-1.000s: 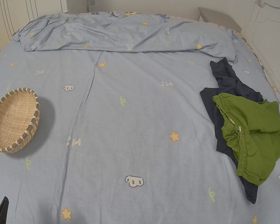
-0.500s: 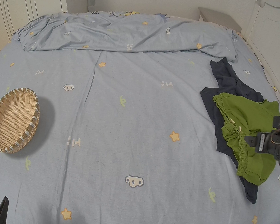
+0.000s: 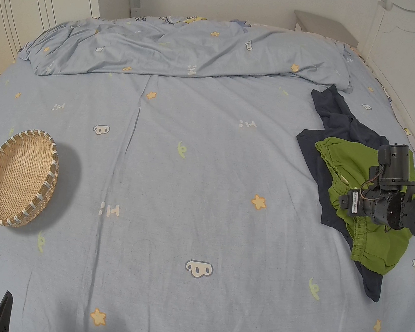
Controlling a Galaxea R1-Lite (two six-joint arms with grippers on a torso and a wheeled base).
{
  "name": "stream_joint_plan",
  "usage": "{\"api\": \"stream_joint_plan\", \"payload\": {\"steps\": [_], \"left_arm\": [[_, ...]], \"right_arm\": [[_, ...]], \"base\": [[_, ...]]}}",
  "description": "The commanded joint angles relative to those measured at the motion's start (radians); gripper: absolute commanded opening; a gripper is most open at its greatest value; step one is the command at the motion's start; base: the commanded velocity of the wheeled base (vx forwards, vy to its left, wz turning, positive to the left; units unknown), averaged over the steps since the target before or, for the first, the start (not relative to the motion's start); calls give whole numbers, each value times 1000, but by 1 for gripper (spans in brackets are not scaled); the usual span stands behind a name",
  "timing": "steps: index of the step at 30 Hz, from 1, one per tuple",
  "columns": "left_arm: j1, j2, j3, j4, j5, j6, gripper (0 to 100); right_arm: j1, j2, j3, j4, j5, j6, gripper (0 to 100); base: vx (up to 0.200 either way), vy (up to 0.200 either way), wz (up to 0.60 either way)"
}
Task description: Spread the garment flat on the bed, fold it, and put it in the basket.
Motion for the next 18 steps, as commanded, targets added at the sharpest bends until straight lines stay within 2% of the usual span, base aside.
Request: {"api": "stream_joint_plan", "payload": {"steps": [1, 16, 17, 18], "left_arm": [[0, -13, 16, 0, 1, 0, 100], [0, -13, 16, 0, 1, 0, 100], [0, -13, 16, 0, 1, 0, 100], [0, -13, 16, 0, 1, 0, 100]], "right_arm": [[-8, 62, -3, -29, -18, -4, 100], [-30, 81, -15, -49, -27, -15, 100], [-30, 84, -17, -52, -27, -15, 0], [-31, 87, -18, -55, -27, -15, 0]], "base": [[0, 0, 0], [0, 0, 0], [0, 0, 0], [0, 0, 0]]}}
